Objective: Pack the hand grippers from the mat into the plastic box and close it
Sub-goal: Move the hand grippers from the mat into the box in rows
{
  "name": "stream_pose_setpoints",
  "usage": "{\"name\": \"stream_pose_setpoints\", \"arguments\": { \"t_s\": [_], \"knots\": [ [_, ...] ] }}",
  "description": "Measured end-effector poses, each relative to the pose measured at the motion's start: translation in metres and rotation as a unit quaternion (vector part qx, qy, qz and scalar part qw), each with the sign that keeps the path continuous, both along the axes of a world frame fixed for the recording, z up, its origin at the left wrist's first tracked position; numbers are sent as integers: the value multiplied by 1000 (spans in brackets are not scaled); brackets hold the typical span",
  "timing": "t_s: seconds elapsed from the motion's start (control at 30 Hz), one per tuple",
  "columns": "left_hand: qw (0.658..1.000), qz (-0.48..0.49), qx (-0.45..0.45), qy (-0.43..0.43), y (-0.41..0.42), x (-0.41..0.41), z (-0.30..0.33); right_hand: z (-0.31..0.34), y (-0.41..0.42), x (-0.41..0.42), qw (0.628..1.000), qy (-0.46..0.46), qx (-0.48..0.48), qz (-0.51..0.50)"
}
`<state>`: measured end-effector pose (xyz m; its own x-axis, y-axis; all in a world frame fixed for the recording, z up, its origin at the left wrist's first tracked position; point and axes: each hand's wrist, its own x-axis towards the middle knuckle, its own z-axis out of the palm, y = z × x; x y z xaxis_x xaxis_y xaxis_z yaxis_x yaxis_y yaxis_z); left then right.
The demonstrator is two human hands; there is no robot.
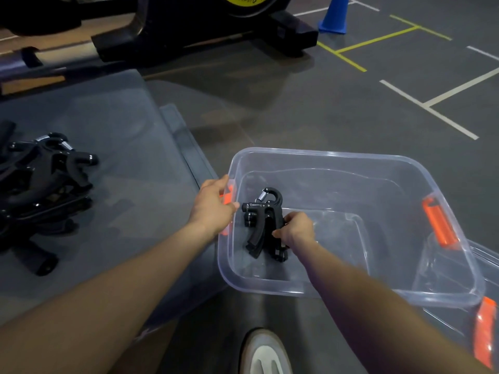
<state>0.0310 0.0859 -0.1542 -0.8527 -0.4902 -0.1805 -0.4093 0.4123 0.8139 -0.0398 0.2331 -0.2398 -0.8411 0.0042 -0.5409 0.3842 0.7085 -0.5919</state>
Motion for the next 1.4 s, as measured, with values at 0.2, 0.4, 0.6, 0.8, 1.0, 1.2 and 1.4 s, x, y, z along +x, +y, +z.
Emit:
{"name": "stream_pose_setpoints", "arguments": {
  "t_s": [0.2, 0.4, 0.6, 0.8, 1.0, 1.2, 1.4],
  "knots": [
    [1000, 3, 15, -7, -2, 0, -3, -3, 0, -1, 1000, -12, 10, 25],
    [1000, -3, 13, -14, -2, 1, -2, -7, 4, -3, 1000, -9, -9, 15],
    [999, -27, 14, -32, -4, 3, -1, 8, 3, -1, 997, 1, -71, -9],
    [998, -25, -39, -37, -14, 7, 20, 58, -14, 1, 987, 50, -150, -7],
    [998, 28, -53, -32, -48, 50, 58, 130, -60, 11, 975, 120, -160, 91],
    [991, 104, -72, -35, -103, 123, 86, 171, -137, 60, 955, 140, -180, 191],
    [977, 191, -85, -44, -149, 205, 97, 182, -208, 140, 936, 105, -189, 277]
  ]
}}
